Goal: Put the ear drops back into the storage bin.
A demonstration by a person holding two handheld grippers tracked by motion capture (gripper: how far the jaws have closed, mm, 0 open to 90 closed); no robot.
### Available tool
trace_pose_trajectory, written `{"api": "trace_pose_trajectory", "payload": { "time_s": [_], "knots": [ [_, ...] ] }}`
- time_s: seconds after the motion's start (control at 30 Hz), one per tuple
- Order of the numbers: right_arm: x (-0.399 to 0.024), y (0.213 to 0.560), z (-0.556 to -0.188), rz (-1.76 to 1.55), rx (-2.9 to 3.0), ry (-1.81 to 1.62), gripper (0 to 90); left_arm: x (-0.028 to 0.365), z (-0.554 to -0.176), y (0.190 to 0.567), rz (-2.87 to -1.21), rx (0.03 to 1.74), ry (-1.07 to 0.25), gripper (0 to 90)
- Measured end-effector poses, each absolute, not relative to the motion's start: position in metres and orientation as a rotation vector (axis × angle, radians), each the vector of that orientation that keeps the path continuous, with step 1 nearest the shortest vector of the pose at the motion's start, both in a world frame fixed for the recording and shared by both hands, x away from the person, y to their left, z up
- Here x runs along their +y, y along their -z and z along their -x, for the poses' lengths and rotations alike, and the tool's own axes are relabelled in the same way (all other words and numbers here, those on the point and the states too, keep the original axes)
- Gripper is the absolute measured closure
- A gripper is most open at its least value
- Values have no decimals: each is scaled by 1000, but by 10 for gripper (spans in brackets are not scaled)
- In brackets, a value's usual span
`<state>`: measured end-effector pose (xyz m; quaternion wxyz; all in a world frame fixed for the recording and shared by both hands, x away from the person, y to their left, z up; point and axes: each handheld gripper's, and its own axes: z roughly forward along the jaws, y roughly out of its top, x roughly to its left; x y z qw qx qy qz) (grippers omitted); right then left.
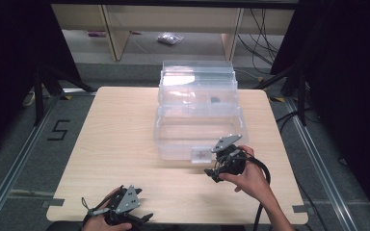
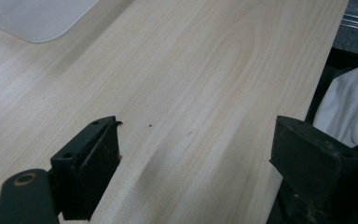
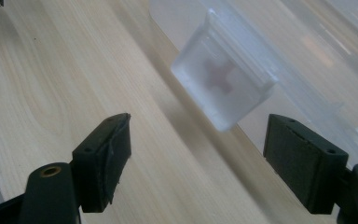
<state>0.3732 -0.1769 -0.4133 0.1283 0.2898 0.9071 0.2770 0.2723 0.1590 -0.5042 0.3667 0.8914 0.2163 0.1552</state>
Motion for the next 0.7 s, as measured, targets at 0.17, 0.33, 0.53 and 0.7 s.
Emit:
{"api": "trace_pose_trajectory", "payload": {
  "time_s": [0.17,0.33,0.53,0.7],
  "knots": [
    [-174,417,-368,-812,2643,-853,239,159,-272,504,-2296,550,-403,150],
    [-169,428,-365,-777,2659,-859,236,160,-273,503,-2309,542,-414,150],
    [-169,434,-362,-812,2670,-831,236,159,-272,504,-2291,553,-400,150],
    [-168,437,-360,-793,2670,-870,235,159,-272,504,-2298,551,-405,150]
  ]
}}
